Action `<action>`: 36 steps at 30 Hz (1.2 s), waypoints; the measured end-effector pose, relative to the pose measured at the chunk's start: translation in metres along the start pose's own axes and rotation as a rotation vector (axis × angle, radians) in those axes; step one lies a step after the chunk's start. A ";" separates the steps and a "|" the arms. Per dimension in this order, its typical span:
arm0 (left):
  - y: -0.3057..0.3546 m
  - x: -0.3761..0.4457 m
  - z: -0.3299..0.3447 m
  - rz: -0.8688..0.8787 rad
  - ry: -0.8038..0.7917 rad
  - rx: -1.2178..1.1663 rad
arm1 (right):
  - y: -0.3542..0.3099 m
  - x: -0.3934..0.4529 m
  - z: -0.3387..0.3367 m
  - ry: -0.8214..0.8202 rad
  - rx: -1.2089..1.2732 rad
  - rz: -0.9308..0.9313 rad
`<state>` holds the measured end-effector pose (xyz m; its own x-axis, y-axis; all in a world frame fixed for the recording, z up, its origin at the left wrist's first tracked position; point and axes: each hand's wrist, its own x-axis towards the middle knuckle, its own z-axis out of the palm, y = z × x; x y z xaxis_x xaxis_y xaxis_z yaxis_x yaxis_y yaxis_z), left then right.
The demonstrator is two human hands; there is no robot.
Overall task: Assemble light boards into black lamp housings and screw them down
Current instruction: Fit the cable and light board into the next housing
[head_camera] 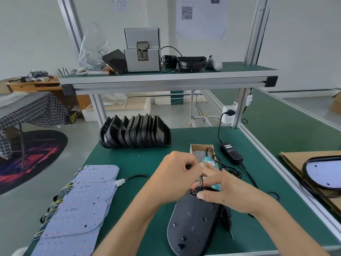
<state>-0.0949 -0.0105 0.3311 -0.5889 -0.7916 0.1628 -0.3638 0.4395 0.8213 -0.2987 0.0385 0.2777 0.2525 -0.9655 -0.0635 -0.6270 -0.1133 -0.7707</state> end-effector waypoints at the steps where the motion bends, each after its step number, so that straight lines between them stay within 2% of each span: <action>1: -0.001 -0.001 -0.001 0.003 0.006 0.007 | 0.002 -0.001 -0.002 -0.012 0.030 -0.018; 5: -0.001 -0.001 -0.013 0.031 0.028 0.048 | 0.002 -0.001 -0.006 -0.047 0.224 -0.114; 11: 0.002 0.000 -0.017 0.073 0.043 0.031 | -0.010 0.003 -0.013 -0.189 0.241 -0.077; 22: 0.012 0.008 -0.012 0.096 0.050 -0.017 | -0.029 0.004 -0.019 -0.086 0.107 0.081; 36: 0.013 0.004 -0.005 0.108 0.039 -0.002 | -0.020 -0.002 -0.006 -0.034 0.105 0.087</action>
<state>-0.0984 -0.0098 0.3447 -0.5958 -0.7559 0.2714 -0.2984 0.5221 0.7990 -0.2905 0.0410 0.2972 0.2264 -0.9619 -0.1532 -0.5676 -0.0025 -0.8233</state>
